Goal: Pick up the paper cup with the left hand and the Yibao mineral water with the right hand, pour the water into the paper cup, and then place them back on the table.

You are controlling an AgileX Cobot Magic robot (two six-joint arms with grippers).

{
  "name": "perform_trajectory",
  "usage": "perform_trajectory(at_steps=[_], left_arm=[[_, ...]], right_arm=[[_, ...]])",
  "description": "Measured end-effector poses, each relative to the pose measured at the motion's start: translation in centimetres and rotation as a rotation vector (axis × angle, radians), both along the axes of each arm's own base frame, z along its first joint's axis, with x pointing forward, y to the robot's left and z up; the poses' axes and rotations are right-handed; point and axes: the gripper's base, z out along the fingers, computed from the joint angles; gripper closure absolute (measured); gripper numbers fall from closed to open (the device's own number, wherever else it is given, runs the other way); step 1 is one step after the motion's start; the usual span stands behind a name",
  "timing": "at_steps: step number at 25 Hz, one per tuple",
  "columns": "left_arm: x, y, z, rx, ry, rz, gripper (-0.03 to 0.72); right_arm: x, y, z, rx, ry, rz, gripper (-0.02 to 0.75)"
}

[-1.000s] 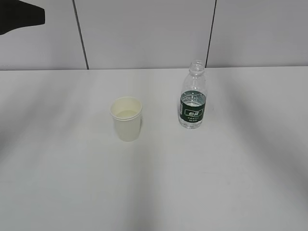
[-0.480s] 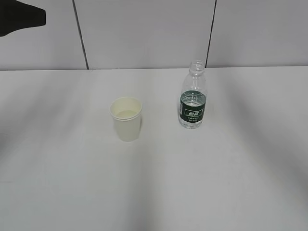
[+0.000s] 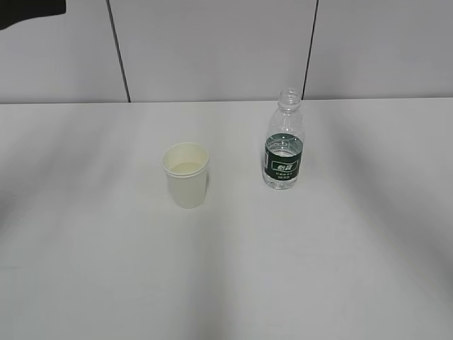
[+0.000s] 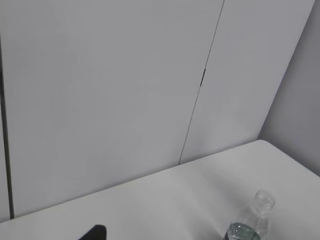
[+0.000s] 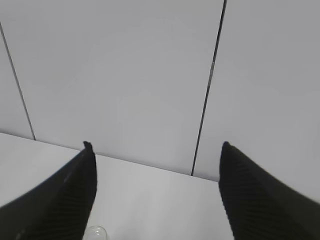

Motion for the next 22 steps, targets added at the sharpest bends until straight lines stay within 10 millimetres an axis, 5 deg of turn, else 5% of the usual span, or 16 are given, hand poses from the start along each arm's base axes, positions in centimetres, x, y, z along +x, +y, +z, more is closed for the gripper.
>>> perform_trajectory(at_steps=[10,22], left_arm=[[0.0,-0.1,0.9,-0.036,0.001,0.010,0.239],[0.1,-0.7,0.6,-0.004,-0.014,-0.028,0.242]], right_arm=[[3.4,1.0,-5.1,-0.046,0.149,0.000,0.146],[8.0,2.4,-18.8,-0.127,0.492,0.069,0.147]])
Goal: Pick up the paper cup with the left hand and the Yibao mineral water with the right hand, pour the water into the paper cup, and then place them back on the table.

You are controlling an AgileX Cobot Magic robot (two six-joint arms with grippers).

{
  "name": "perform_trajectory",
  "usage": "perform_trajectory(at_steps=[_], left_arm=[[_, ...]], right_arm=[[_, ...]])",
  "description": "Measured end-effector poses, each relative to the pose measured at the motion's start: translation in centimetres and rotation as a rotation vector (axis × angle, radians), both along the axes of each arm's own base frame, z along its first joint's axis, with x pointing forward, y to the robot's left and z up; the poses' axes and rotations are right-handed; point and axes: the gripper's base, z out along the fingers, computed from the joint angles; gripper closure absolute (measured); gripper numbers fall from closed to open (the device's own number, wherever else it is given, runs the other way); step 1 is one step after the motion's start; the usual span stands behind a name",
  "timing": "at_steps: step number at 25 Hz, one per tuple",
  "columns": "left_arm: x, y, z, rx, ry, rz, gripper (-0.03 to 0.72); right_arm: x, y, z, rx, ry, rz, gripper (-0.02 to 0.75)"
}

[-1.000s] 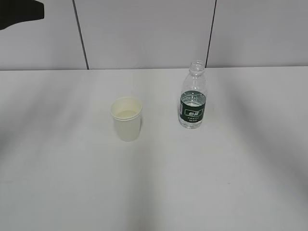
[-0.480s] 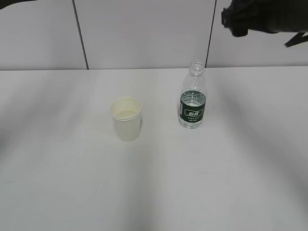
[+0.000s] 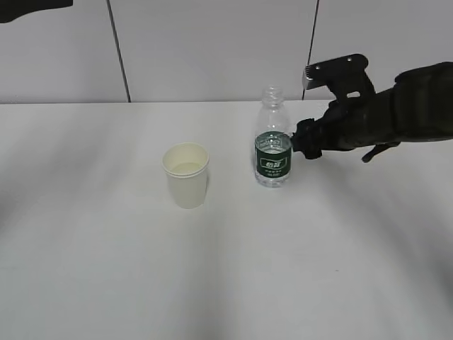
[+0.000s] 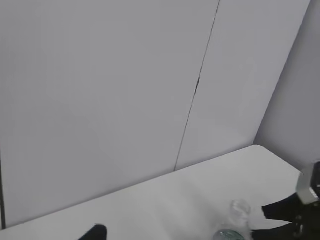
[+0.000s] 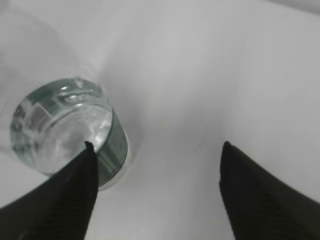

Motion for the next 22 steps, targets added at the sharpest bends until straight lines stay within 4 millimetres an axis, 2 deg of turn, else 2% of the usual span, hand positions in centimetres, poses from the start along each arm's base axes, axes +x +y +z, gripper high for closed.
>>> perform_trajectory(at_steps=[1,2,6,9,13,22], left_arm=[[0.0,-0.3,0.0,0.008,-0.007,-0.010,0.245],[0.0,-0.5,0.0,0.018,-0.016,-0.018,0.248],[0.1,-0.9,-0.2,0.030,-0.019,-0.035,0.250],[0.1,-0.8,-0.2,0.031,-0.020,-0.032,0.250],[0.1,-0.8,-0.2,0.031,-0.020,-0.033,0.250],[0.3,-0.6,-0.2,0.036,-0.028,-0.004,0.253]], right_arm=[[0.3,0.2,-0.3,-0.012,0.001,0.012,0.147],[0.8,0.6,0.4,-0.006,-0.027,0.035,0.147],[2.4,2.2,6.2,0.123,-0.197,0.125,0.148],[2.3,2.0,8.6,0.142,-0.259,0.116,0.148],[2.1,1.6,9.5,0.134,-0.279,0.089,0.148],[2.0,1.4,9.8,0.125,-0.286,0.069,0.148]])
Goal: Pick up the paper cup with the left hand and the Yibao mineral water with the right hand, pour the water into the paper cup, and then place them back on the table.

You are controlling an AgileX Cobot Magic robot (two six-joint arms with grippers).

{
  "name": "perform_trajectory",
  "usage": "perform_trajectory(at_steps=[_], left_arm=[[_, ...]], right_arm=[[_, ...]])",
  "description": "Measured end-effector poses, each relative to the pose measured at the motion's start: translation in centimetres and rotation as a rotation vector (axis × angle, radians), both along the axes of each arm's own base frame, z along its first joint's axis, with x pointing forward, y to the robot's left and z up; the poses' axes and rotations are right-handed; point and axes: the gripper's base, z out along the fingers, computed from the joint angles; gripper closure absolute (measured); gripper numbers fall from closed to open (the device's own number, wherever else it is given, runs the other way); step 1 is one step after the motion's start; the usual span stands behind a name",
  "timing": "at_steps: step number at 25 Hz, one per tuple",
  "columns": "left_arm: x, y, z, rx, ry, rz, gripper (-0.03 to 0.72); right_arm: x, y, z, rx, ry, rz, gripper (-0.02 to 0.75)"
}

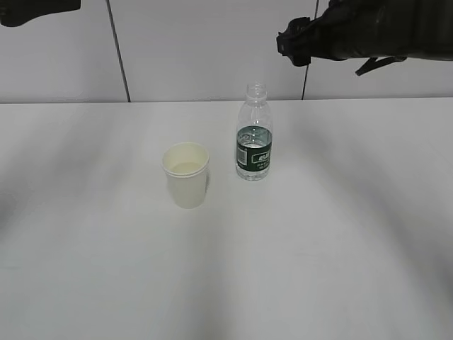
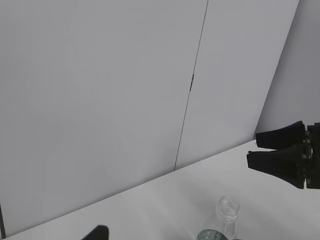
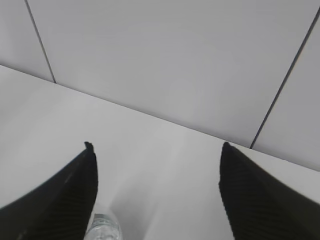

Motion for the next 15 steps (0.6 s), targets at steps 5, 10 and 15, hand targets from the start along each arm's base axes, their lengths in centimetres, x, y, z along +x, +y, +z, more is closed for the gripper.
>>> perform_trajectory(at_steps=[5,10,15], left_arm=[[0.1,0.1,0.0,0.001,-0.003,0.009,0.253],[0.3,0.1,0.4,-0.001,-0.066,0.019,0.253],[0.9,0.6,2.5,-0.174,-0.221,0.120,0.253]], right_arm=[[0.0,0.0,0.0,0.002,0.001,-0.001,0.148],[0.0,0.0,0.0,0.001,0.001,-0.002,0.148],[0.2,0.0,0.5,0.006,-0.013,-0.003,0.148]])
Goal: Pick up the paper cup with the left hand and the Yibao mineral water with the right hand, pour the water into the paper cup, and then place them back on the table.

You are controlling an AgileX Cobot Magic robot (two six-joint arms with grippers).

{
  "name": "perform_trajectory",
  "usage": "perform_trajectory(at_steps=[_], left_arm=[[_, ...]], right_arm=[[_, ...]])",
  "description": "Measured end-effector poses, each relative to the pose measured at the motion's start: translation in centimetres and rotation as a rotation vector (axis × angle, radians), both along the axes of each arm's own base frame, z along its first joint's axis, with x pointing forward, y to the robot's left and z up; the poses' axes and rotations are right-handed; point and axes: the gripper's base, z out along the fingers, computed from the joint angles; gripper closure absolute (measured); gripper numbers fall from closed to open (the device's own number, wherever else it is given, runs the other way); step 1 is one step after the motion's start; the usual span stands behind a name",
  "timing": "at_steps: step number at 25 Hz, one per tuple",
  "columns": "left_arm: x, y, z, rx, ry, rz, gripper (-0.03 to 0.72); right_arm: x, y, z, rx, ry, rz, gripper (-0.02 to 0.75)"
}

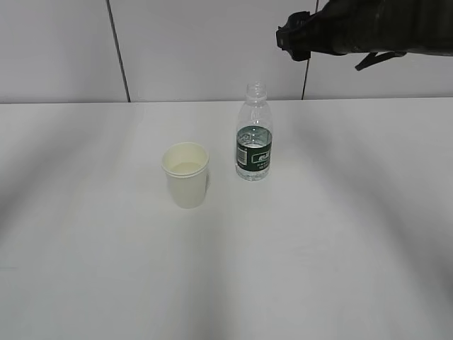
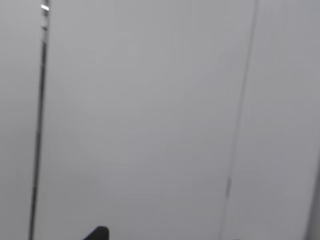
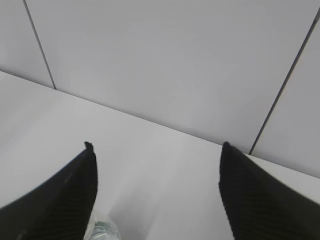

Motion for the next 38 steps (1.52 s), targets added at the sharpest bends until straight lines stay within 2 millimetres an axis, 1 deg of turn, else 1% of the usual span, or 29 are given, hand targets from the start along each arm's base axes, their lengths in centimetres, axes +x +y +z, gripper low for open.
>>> perform_trajectory(at_steps=[2,4,6,7,9,10,12,14,17,21,23,26,29,33,38], left_arm=[[0.5,0.8,0.7,-0.082,-0.036,0.106,0.253],[1.0,1.9,0.8,-0.093,-0.053,0.247,0.253],[1.4,3.2,0.2,-0.086,0.007,0.406,0.253],[1.4,3.7,-0.4,-0.023,0.057,0.473,0.253],[1.3,4.2,-2.0,0.104,0.196,0.544,0.253],[1.0,4.3,-2.9,0.153,0.294,0.547,0.253],[0.3,4.1,-4.4,0.285,0.444,0.494,0.253],[-1.1,3.8,-5.2,0.367,0.585,0.420,0.253],[-3.6,3.6,-5.0,0.429,0.715,0.344,0.253],[-6.7,3.5,-5.0,0.466,0.815,0.299,0.253],[-8.2,3.5,-6.0,0.478,0.852,0.283,0.253],[-10.7,3.5,-7.4,0.485,0.883,0.268,0.253],[-13.1,3.7,-8.2,0.486,0.895,0.262,0.253],[-16.2,3.7,-8.9,0.448,0.861,0.254,0.253],[-20.0,3.9,-10.2,0.428,0.793,0.263,0.253]], right_arm=[[0.0,0.0,0.1,0.001,-0.004,0.000,0.149],[0.0,0.0,0.1,0.000,-0.003,-0.002,0.149],[0.0,0.0,0.1,0.000,-0.003,-0.002,0.149],[0.0,0.0,0.1,0.000,-0.003,-0.002,0.149],[0.0,0.0,0.1,0.000,-0.003,-0.002,0.149],[0.0,0.0,0.1,0.000,-0.003,-0.002,0.149],[0.1,0.0,0.1,-0.002,-0.003,-0.006,0.149],[0.1,-0.1,0.1,-0.005,-0.002,-0.013,0.149],[0.1,-0.2,0.1,-0.010,0.000,-0.024,0.149],[0.1,-0.2,0.1,-0.010,0.000,-0.026,0.149],[0.1,-0.2,0.1,-0.011,0.000,-0.027,0.149],[0.1,-0.3,0.1,-0.012,0.000,-0.029,0.149],[0.1,-0.3,0.1,-0.012,0.000,-0.029,0.149],[0.1,-0.3,0.1,-0.010,0.000,-0.029,0.149],[0.1,-0.3,0.1,-0.010,0.000,-0.029,0.149]])
